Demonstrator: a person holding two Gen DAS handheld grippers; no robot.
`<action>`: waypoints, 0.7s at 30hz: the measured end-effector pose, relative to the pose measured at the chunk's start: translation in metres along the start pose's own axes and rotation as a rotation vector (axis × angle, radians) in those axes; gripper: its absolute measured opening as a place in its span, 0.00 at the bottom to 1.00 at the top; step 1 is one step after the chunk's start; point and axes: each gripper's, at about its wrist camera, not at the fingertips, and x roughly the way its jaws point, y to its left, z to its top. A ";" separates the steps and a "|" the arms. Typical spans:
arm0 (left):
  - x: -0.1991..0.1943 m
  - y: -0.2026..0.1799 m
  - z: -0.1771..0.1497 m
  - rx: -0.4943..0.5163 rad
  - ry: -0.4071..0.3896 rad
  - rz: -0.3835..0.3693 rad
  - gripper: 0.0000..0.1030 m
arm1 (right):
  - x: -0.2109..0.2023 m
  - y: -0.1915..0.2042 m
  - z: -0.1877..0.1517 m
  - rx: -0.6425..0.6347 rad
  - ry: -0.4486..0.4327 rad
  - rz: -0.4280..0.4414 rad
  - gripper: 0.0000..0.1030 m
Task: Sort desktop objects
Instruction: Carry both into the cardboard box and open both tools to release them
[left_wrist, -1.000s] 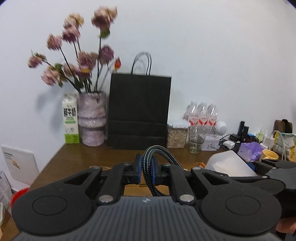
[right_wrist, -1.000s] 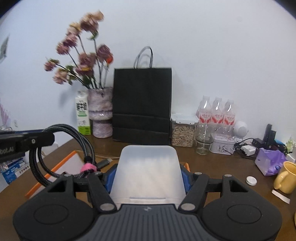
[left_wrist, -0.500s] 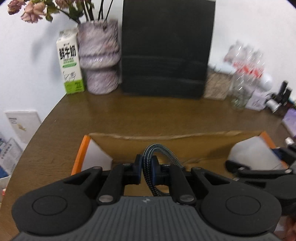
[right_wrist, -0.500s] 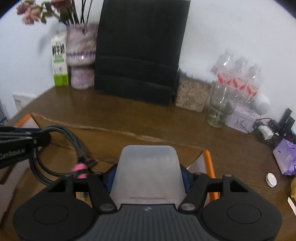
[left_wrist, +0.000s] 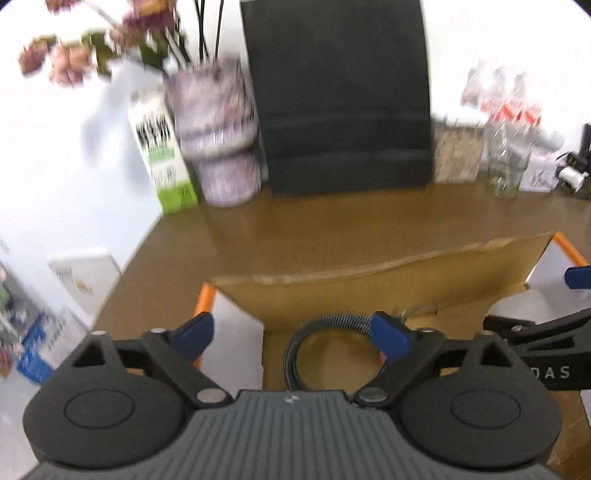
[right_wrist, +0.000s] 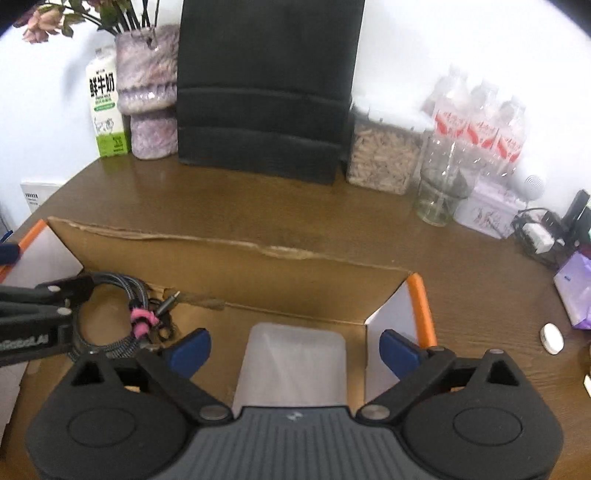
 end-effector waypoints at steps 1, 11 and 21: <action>-0.006 0.000 0.000 -0.002 -0.023 0.001 1.00 | -0.004 -0.001 0.000 0.006 -0.009 0.003 0.96; -0.054 0.005 -0.004 -0.025 -0.111 -0.006 1.00 | -0.057 -0.006 -0.009 0.025 -0.093 0.021 0.98; -0.110 0.028 -0.028 -0.037 -0.178 -0.006 1.00 | -0.133 -0.008 -0.041 -0.026 -0.213 0.041 0.98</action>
